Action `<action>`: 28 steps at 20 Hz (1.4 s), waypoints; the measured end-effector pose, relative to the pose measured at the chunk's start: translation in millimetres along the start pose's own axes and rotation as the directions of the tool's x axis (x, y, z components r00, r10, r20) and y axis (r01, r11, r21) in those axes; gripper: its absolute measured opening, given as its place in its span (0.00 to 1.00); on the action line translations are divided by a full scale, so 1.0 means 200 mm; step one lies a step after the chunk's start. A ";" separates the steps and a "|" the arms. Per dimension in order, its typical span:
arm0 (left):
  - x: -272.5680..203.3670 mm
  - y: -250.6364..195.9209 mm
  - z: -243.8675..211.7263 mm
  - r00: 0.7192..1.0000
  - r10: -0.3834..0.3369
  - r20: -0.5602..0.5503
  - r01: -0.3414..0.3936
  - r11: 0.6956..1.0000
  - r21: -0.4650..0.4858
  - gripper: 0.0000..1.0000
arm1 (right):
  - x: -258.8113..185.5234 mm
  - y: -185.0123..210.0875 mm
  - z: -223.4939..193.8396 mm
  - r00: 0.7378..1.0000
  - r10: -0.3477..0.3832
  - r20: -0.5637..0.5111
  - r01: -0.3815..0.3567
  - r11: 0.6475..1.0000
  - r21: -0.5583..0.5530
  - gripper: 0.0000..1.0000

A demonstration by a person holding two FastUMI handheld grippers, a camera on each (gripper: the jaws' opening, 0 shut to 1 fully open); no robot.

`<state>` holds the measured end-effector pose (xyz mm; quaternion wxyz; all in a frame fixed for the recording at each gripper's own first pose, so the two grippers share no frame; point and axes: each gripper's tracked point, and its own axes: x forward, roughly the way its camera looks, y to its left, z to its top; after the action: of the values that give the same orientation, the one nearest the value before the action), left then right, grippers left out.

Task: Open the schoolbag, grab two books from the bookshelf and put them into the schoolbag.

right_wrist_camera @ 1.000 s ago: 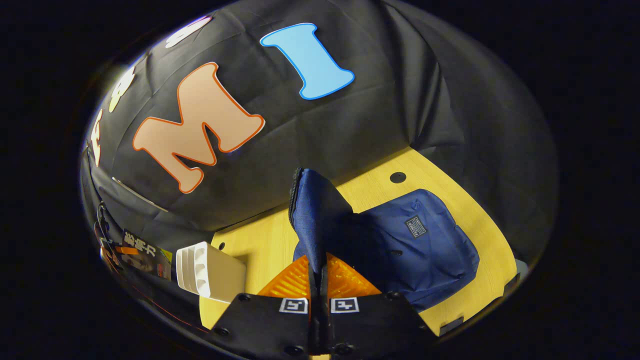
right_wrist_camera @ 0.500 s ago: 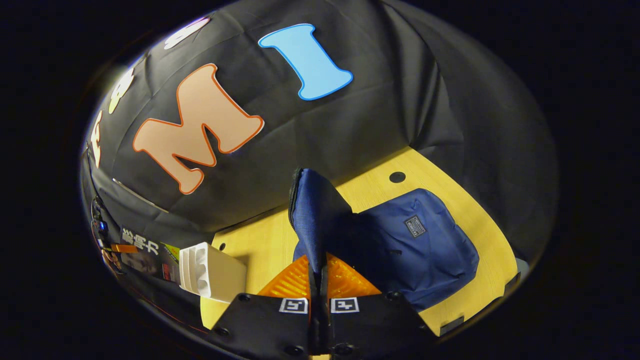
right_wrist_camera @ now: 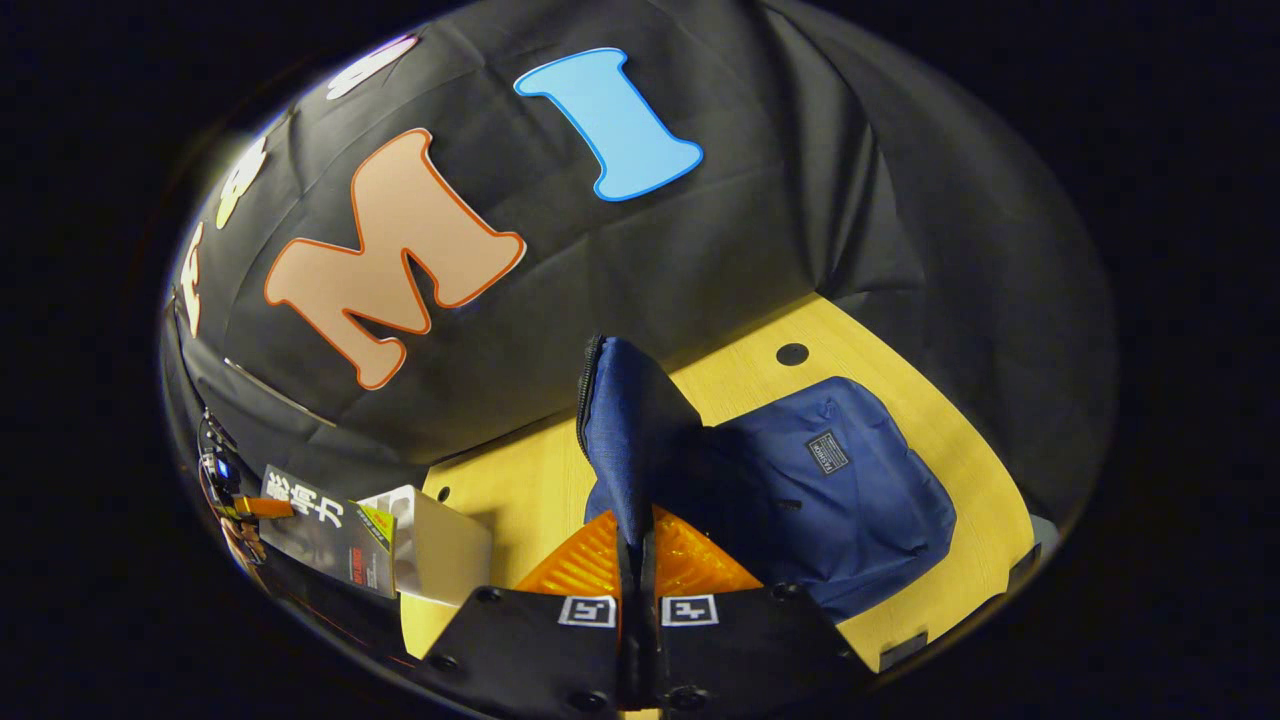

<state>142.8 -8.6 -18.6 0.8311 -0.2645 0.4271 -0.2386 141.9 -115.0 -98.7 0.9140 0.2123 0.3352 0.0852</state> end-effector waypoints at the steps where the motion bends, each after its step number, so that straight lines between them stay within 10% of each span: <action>1: 0.03 -0.01 -0.03 1.000 -0.022 -0.007 0.022 0.999 -0.029 0.35 | 0.00 0.00 0.00 1.000 -0.001 0.000 0.001 1.000 -0.002 0.03; 11: 0.37 -0.20 -0.23 0.970 -0.242 0.014 0.237 0.936 -0.260 0.35 | 0.01 0.00 0.00 1.000 -0.001 -0.006 0.001 1.000 0.006 0.03; 28: 1.17 -0.59 -0.55 0.903 -0.430 -0.028 0.385 0.836 -0.391 0.36 | 0.00 0.00 -0.01 1.000 0.002 -0.009 -0.002 1.000 0.017 0.03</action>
<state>153.1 -267.4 -133.5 0.6686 -0.4896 0.4457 -0.3385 140.0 -114.3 -100.6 0.9105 0.2202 0.3396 0.0841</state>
